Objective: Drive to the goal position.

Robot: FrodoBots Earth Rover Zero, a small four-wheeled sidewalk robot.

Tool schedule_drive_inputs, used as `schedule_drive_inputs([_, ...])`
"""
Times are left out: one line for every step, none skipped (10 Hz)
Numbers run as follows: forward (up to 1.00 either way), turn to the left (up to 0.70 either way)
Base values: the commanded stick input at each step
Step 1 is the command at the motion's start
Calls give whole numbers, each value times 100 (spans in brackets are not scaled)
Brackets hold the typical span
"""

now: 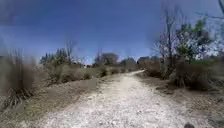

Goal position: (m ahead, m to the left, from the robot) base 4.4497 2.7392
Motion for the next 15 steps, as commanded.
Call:
schedule_drive_inputs([30,0])
schedule_drive_inputs([30,0])
schedule_drive_inputs([30,0])
schedule_drive_inputs([30,0])
schedule_drive_inputs([30,0])
schedule_drive_inputs([37,0])
schedule_drive_inputs([50,0])
schedule_drive_inputs([50,0])
schedule_drive_inputs([50,0])
schedule_drive_inputs([50,0])
schedule_drive_inputs([50,0])
schedule_drive_inputs([50,0])
schedule_drive_inputs([50,0])
schedule_drive_inputs([50,-26])
schedule_drive_inputs([50,-50])
